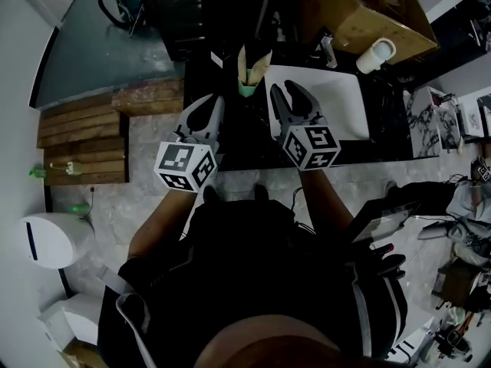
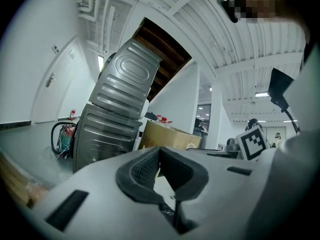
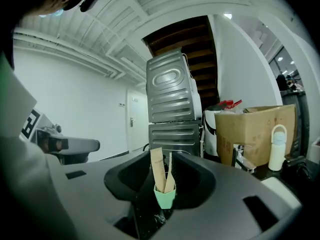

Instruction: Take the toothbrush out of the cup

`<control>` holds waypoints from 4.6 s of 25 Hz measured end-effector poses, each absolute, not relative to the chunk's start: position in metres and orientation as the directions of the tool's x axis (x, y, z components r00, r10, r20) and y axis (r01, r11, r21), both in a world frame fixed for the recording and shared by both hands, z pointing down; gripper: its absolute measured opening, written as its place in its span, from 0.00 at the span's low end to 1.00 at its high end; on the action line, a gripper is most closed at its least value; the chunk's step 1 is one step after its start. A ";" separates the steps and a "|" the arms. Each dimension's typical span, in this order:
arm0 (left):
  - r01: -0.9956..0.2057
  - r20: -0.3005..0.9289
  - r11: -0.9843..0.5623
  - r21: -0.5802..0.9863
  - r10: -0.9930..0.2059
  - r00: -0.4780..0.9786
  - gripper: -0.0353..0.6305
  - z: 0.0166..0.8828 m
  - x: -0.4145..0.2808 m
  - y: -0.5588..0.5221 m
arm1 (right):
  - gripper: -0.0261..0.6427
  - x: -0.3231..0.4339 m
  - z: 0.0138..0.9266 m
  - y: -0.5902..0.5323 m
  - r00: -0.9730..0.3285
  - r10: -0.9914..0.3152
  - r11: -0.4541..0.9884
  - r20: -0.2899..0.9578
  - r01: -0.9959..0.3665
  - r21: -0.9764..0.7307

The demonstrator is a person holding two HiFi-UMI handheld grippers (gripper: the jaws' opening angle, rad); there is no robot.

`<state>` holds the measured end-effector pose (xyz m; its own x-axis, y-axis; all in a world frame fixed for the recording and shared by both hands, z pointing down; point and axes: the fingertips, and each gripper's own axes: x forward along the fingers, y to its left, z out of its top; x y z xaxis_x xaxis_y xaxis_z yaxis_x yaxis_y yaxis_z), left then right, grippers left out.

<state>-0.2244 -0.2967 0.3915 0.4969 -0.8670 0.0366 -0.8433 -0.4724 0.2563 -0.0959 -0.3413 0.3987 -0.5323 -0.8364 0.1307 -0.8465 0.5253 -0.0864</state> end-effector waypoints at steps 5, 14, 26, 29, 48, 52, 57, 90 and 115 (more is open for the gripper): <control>-0.877 0.079 -0.415 0.240 -0.893 0.444 0.06 0.404 -0.219 -0.304 | 0.26 -0.098 0.419 -0.366 -0.580 -0.799 0.571 0.157 -0.815 -0.104; -0.907 0.133 -0.336 0.255 -0.917 0.377 0.06 0.426 -0.215 -0.316 | 0.27 -0.106 0.466 -0.410 -0.629 -0.745 0.615 0.222 -0.777 -0.137; -0.930 0.195 -0.251 0.269 -0.931 0.308 0.06 0.449 -0.219 -0.317 | 0.27 -0.126 0.510 -0.443 -0.678 -0.686 0.665 0.266 -0.731 -0.150; -0.931 0.198 -0.252 0.264 -0.931 0.308 0.06 0.451 -0.217 -0.317 | 0.27 -0.130 0.516 -0.445 -0.687 -0.675 0.676 0.268 -0.722 -0.149; -0.931 0.205 -0.249 0.265 -0.929 0.307 0.06 0.455 -0.222 -0.313 | 0.13 -0.135 0.521 -0.444 -0.700 -0.669 0.677 0.249 -0.712 -0.185; -0.926 0.190 -0.269 0.264 -0.927 0.323 0.06 0.448 -0.223 -0.313 | 0.12 -0.135 0.514 -0.439 -0.692 -0.679 0.670 0.245 -0.721 -0.179; -0.919 0.165 -0.297 0.259 -0.924 0.345 0.06 0.437 -0.224 -0.315 | 0.11 -0.136 0.492 -0.437 -0.686 -0.697 0.669 0.208 -0.727 -0.156; -0.803 0.013 -0.545 0.241 -0.826 0.564 0.06 0.378 -0.178 -0.302 | 0.11 -0.038 0.340 -0.318 -0.512 -0.857 0.515 -0.049 -0.851 -0.104; -0.849 0.049 -0.492 0.194 -0.859 0.509 0.06 0.395 -0.176 -0.334 | 0.11 -0.022 0.364 -0.313 -0.492 -0.870 0.491 -0.018 -0.862 -0.125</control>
